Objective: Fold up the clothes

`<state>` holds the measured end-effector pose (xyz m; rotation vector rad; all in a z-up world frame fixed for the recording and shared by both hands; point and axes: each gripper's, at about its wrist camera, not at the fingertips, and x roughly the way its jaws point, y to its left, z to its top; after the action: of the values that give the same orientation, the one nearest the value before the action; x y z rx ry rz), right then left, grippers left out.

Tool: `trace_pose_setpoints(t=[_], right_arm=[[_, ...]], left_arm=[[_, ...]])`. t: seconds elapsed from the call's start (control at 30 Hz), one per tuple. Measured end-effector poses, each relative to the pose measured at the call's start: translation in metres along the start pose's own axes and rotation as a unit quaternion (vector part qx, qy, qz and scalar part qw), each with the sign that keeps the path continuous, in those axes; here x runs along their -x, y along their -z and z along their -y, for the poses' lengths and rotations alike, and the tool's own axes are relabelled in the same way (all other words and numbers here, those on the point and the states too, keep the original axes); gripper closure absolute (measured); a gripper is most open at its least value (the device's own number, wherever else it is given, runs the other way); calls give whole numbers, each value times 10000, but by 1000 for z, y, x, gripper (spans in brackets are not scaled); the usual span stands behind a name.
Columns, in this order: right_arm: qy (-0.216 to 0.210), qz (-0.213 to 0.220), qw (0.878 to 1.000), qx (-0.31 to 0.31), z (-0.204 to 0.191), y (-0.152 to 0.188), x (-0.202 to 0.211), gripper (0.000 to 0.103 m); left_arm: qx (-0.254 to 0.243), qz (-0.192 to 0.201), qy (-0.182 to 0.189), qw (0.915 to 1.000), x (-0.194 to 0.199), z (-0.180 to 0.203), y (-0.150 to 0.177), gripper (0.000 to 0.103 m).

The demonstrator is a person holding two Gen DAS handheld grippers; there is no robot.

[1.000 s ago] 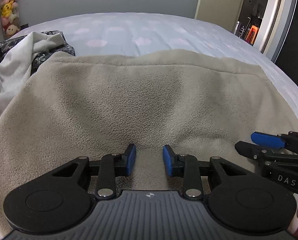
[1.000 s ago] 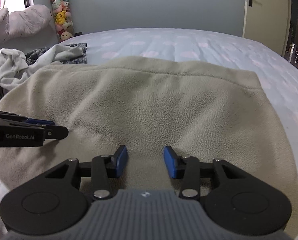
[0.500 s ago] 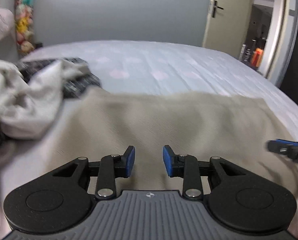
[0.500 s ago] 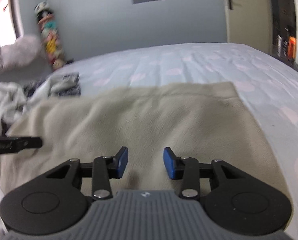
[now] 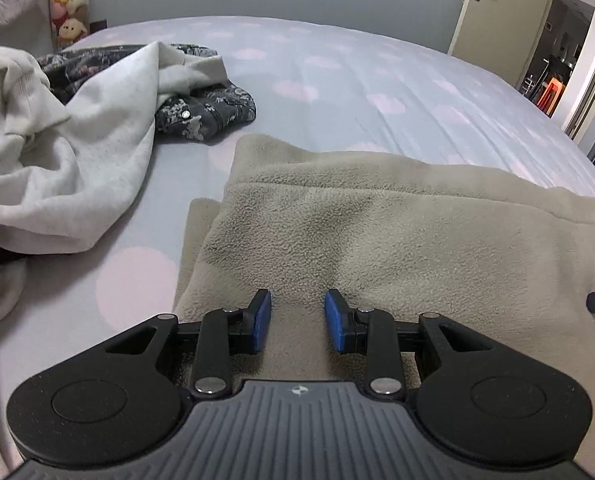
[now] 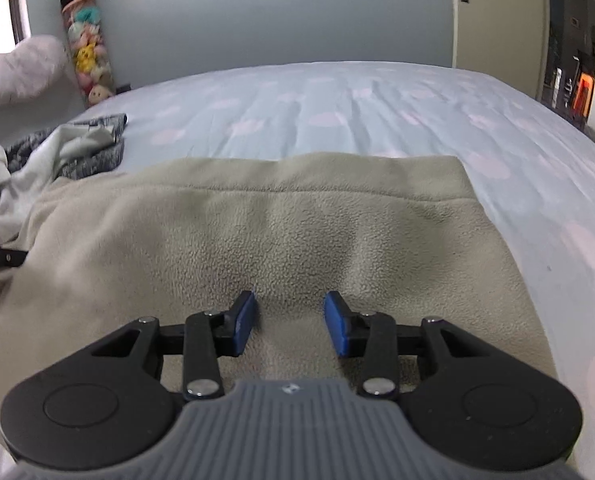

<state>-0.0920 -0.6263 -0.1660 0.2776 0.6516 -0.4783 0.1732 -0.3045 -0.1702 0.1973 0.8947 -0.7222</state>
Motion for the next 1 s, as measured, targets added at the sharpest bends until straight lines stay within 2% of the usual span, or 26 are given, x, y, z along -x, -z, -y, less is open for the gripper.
trace_pose_setpoints(t=[0.23, 0.3, 0.33, 0.43, 0.53, 0.57, 0.7, 0.77, 0.87, 0.97, 1.0], right_arm=[[-117, 173, 9998, 29, 5, 5, 5, 59], [-116, 232, 9997, 31, 4, 6, 7, 58], [-109, 279, 9996, 3, 3, 5, 10, 58], [-98, 440, 9989, -106, 3, 2, 17, 58], [-135, 536, 9982, -230, 7, 0, 21, 56], [-157, 539, 9981, -269, 9, -1, 21, 55], [-215, 591, 9971, -418, 14, -1, 22, 54], [-211, 651, 9963, -512, 17, -2, 24, 54], [-275, 669, 9952, -659, 23, -2, 24, 54], [-330, 662, 9946, -726, 25, -3, 22, 53], [-342, 670, 9945, -735, 25, -3, 21, 53]], left_arm=[[186, 160, 227, 9994, 21, -11, -6, 74], [243, 184, 221, 9993, 27, -16, -13, 62], [254, 179, 199, 9993, 30, -19, -17, 51], [181, 76, 81, 9998, 31, -27, -31, 49], [16, -107, -233, 9997, 21, -32, -45, 46], [-36, -188, -214, 9996, 15, -35, -48, 43], [26, -899, 216, 9957, -20, -52, -58, 41], [190, -1152, 422, 9923, -34, -64, -61, 29], [466, -1508, 770, 9845, -53, -81, -61, 25], [1072, -1684, 1066, 9741, -66, -96, -56, 26], [1095, -1665, 1080, 9740, -68, -96, -54, 26]])
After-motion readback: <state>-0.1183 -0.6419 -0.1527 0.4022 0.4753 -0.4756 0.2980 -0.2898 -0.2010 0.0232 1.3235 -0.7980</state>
